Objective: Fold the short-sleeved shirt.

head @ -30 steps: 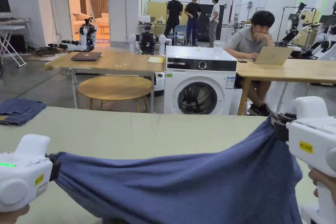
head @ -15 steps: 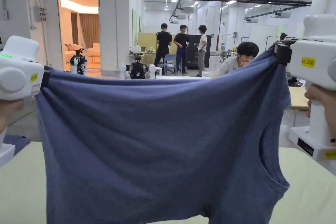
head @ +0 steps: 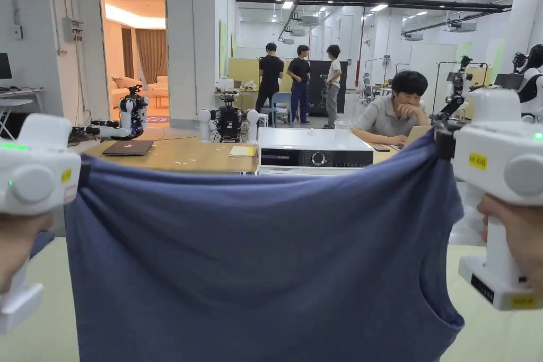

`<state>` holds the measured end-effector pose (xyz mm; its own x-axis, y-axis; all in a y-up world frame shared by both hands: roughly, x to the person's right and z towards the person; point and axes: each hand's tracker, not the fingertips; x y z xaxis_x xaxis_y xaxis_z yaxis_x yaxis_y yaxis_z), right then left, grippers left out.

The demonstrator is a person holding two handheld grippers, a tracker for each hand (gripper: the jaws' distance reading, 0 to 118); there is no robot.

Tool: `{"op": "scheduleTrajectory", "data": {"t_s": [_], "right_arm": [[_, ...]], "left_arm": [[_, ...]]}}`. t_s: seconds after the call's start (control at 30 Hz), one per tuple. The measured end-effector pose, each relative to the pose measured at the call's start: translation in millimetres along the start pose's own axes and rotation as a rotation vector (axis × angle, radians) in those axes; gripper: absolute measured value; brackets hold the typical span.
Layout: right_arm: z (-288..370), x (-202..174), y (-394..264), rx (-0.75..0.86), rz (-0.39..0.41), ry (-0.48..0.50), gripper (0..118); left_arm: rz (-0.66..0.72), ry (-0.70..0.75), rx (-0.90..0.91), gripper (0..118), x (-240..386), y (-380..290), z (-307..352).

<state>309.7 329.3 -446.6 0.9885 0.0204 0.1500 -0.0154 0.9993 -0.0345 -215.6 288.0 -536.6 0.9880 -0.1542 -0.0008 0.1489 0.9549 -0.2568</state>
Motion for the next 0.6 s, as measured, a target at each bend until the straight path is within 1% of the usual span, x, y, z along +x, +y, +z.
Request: {"op": "scheduleTrajectory", "data": {"t_s": [0.1, 0.13, 0.3, 0.4, 0.43, 0.5, 0.53, 0.57, 0.6], "right_arm": [[8, 6, -27, -0.007, -0.017, -0.002, 1], [14, 10, -32, -0.015, -0.033, 0.017, 1], [60, 12, -41, -0.03, -0.001, 0.029, 1], [109, 11, -59, -0.057, 0.022, 0.048, 1], [127, 9, -68, -0.087, 0.05, 0.045, 1], [157, 9, -91, -0.108, 0.061, 0.032, 1], [175, 8, -106, -0.146, 0.076, 0.027, 1], [190, 7, -123, -0.179, 0.064, 0.012, 1], [203, 7, -140, -0.213, 0.053, 0.017, 1]], "left_arm": [[-0.007, -0.006, -0.017, 1, 4, -29, 1], [-0.018, -0.011, -0.019, 1, 4, -37, 7], [-0.025, -0.029, -0.015, 1, 2, -54, 50], [-0.06, -0.07, -0.026, 1, 3, -78, 87], [-0.055, -0.086, -0.028, 1, 1, -90, 102], [-0.042, -0.107, -0.058, 1, 1, -116, 128], [-0.038, -0.123, -0.076, 1, 1, -134, 143], [-0.038, -0.134, -0.093, 1, 1, -153, 158], [-0.04, -0.137, -0.122, 1, 2, -170, 168]]}}
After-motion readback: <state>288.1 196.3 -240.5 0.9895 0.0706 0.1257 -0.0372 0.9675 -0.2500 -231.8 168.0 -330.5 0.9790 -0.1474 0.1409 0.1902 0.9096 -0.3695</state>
